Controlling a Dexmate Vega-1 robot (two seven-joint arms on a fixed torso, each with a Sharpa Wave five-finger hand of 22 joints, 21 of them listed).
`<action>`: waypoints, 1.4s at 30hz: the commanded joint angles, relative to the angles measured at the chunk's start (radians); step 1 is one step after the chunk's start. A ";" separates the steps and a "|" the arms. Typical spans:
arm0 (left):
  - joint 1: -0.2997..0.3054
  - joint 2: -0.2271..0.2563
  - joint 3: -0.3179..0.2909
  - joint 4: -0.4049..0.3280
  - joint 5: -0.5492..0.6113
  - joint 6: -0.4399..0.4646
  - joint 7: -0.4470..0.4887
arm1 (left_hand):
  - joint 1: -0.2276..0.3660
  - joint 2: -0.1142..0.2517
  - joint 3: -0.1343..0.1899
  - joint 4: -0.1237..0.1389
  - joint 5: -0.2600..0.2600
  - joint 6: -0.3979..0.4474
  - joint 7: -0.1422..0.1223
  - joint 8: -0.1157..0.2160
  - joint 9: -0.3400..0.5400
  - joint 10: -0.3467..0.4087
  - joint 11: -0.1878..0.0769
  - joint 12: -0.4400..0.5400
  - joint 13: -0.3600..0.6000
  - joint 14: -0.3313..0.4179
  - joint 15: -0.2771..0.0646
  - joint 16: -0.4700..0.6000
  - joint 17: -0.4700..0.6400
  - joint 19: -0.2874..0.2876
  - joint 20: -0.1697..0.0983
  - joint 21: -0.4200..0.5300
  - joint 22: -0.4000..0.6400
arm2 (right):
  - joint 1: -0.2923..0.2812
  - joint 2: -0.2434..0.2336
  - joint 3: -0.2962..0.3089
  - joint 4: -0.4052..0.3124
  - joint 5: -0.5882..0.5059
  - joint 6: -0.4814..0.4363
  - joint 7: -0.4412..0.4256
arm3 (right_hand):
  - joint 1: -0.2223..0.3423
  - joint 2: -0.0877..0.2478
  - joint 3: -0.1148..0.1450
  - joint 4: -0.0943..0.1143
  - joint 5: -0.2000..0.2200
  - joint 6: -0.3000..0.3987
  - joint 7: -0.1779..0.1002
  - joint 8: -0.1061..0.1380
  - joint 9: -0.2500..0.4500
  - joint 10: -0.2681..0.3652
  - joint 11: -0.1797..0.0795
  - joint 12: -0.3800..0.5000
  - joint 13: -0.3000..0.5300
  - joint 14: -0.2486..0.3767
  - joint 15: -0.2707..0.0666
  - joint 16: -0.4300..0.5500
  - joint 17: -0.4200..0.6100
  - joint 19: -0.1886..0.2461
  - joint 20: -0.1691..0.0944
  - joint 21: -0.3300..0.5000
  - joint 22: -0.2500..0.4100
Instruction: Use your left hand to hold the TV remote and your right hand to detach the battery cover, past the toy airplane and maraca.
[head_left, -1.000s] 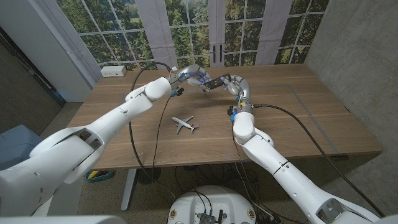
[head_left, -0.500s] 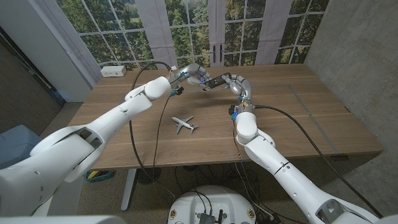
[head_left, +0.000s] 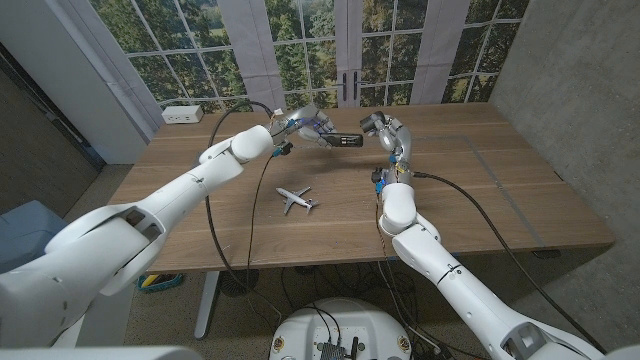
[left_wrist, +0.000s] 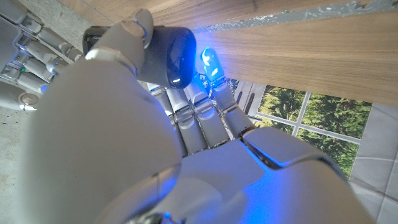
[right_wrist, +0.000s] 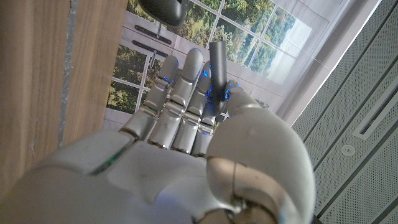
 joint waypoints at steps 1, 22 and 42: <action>0.018 0.015 -0.010 -0.039 -0.001 0.013 0.006 | 0.065 0.077 0.062 0.057 0.004 -0.002 0.001 -0.001 0.004 0.062 -0.056 -0.002 0.003 0.082 -0.113 -0.007 0.003 -0.005 -0.121 0.005 0.000 | -0.013 0.014 0.012 0.015 -0.004 0.062 0.011 | 0.014 0.017 0.112 0.098 0.007 0.011 0.005 0.013 0.015 0.021 -0.041 0.012 0.012 0.009 -0.055 -0.001 0.009 -0.004 -0.060 0.014 -0.003; 0.053 0.058 -0.029 -0.127 0.019 0.070 0.020 | 0.064 0.076 0.067 0.056 0.003 -0.002 0.003 -0.006 0.009 0.064 -0.056 -0.006 0.007 0.085 -0.113 -0.014 0.007 -0.009 -0.122 0.010 0.000 | -0.024 0.016 0.032 0.004 -0.057 0.074 -0.014 | 0.006 0.014 0.130 0.091 0.006 0.007 0.008 0.019 0.043 0.025 -0.038 0.013 0.010 0.013 -0.055 0.000 0.023 -0.016 -0.063 0.044 -0.014; 0.082 0.091 -0.035 -0.231 0.082 0.257 0.061 | 0.070 0.079 0.072 0.055 -0.004 -0.011 0.005 -0.015 0.015 0.056 -0.056 -0.016 0.007 0.081 -0.114 -0.025 0.010 -0.021 -0.121 0.016 0.000 | -0.003 -0.061 0.038 -0.101 -0.085 -0.212 -0.010 | 0.000 0.010 0.145 0.074 -0.001 0.005 0.008 -0.005 0.023 0.014 -0.030 -0.008 -0.018 0.002 -0.052 -0.006 0.026 -0.028 -0.056 0.076 -0.027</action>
